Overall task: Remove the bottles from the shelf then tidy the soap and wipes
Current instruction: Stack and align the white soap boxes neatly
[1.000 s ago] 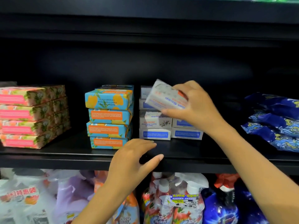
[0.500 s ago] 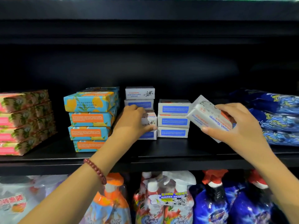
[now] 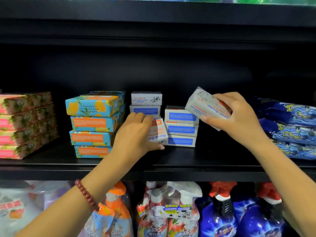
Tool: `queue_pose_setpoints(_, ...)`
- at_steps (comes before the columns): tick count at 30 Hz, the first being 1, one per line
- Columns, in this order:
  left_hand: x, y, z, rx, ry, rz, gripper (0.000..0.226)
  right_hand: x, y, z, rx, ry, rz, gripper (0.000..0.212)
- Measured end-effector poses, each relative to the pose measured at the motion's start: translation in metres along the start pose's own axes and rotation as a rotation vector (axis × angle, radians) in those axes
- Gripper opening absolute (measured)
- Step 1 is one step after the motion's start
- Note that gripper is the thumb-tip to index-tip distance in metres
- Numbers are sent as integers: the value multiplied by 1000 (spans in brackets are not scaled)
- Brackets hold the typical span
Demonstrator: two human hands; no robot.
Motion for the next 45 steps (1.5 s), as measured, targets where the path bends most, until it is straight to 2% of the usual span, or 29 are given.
queue_pose_setpoints(3,-25,-6,4,-62,-85,-68,84,28,8,-8,18,28,24,66)
queue_pose_setpoints(7,-49,-13,12,-183,-174,-107,81,55,18,-32,-3,146,35,71)
queue_pose_setpoints(12,-57,-21,28,-185,-220,-168,77,56,22,-56,26,214,64,62)
queue_pose_setpoints(17,-60,-21,30,-193,-211,-151,75,48,18,-58,94,125,44,54)
queue_pose_setpoints(23,-56,-14,31,-239,-213,-123,76,33,-15,-59,354,-10,-141,65)
queue_pose_setpoints(31,-45,-23,24,-236,-184,-178,76,33,-18,-68,407,50,-221,66)
queue_pose_setpoints(36,-26,-43,3,-236,-54,-248,80,-6,-27,-45,451,-49,-252,58)
queue_pose_setpoints(39,-16,-58,-11,-283,45,-265,82,-49,-27,-41,215,82,-160,49)
queue_pose_setpoints(42,-7,-65,-25,-310,114,-235,73,-84,-28,-46,40,266,-100,39)
queue_pose_setpoints(45,-2,-66,-34,-411,138,-196,67,-100,-29,-47,26,346,-95,59)
Point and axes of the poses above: each hand's wrist, its own x-axis towards the middle knuckle, its own z-axis out of the back of the hand, y = z × x, the point moved 8 cm from there along x, towards the middle knuckle, and after that the axes turned 3 degrees about -x, right-handed, at the moved point
